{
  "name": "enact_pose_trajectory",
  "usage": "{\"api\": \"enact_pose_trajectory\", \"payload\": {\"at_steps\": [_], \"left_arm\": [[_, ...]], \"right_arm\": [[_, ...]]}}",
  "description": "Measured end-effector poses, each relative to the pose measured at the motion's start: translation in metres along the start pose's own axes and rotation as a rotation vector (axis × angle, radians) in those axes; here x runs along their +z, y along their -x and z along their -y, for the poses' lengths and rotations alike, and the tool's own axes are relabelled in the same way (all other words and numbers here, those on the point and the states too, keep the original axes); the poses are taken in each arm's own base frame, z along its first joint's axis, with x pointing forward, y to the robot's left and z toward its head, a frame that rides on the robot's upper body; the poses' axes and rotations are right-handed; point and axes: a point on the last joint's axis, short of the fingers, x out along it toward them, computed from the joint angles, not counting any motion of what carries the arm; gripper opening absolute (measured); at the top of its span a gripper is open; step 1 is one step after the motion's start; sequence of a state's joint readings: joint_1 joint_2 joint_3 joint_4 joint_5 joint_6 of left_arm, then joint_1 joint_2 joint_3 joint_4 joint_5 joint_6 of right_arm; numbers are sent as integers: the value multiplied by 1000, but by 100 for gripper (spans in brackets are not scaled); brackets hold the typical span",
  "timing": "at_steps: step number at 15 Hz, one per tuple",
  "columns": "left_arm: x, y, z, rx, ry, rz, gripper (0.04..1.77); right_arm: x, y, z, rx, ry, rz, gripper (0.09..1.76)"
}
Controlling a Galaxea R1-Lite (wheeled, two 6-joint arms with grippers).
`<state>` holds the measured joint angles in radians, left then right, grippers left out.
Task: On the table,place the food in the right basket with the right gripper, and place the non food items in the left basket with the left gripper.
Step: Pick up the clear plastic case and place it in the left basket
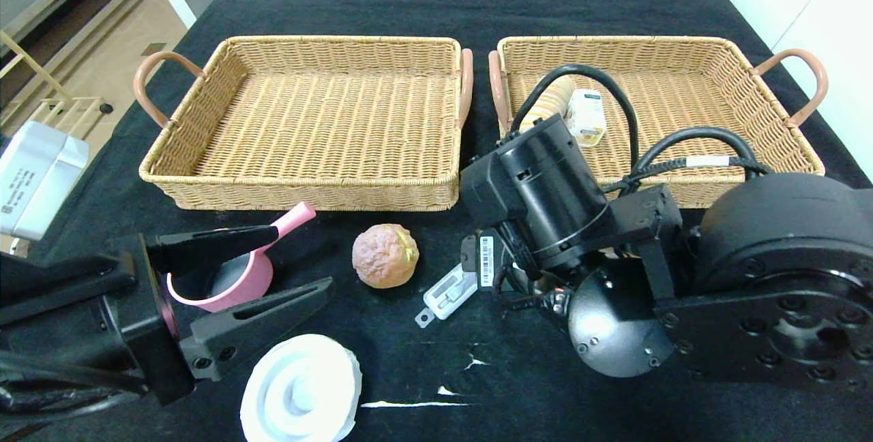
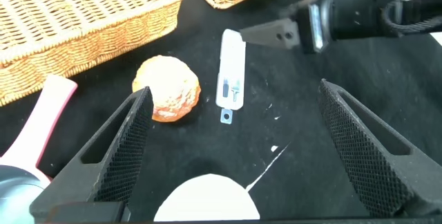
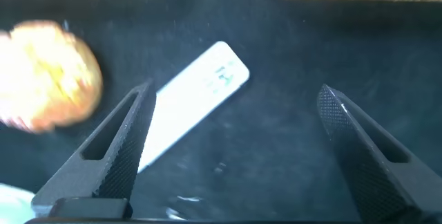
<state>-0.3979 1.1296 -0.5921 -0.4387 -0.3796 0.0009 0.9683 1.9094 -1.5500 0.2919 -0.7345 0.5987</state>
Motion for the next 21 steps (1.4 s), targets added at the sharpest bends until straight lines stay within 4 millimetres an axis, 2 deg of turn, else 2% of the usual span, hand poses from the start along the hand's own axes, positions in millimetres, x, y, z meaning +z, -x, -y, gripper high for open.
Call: {"api": "enact_pose_trajectory", "payload": {"at_steps": [7, 11, 21], "left_arm": [[4, 4, 1, 5, -12, 23, 172], [7, 8, 3, 5, -19, 41, 172], [14, 13, -2, 43, -43, 66, 172]], "right_arm": [[4, -20, -18, -33, -160, -27, 170], [-8, -32, -28, -46, -138, -42, 171], [-19, -46, -39, -75, -125, -39, 171]]}}
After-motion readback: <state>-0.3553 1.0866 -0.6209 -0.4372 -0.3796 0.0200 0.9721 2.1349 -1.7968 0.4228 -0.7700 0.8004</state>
